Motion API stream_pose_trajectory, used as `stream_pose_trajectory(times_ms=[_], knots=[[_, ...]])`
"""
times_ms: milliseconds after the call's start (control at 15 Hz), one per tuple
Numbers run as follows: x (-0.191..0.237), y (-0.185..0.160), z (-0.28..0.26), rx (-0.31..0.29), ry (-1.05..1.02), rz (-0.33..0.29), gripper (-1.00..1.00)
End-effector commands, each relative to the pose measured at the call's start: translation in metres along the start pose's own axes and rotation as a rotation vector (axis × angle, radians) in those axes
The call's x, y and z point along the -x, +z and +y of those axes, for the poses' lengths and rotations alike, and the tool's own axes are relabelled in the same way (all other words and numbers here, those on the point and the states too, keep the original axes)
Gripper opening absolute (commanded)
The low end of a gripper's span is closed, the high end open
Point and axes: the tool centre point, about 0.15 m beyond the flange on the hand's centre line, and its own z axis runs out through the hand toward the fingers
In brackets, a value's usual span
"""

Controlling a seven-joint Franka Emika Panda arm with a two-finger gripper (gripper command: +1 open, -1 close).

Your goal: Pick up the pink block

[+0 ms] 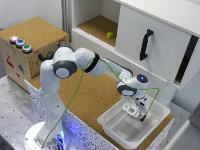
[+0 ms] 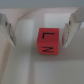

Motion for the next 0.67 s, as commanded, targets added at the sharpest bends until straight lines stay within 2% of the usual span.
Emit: stream_pose_trajectory(times_ms=[0,400,600], knots=[[-0.022,0.012,0.01,-0.012,0.016,-0.01,-1.0],[-0.012,0.019,0.007,-0.016,0.027,-0.037,-1.0],[-0.008,0.0,0.011,-0.005,0.063,-0.019,-1.0]])
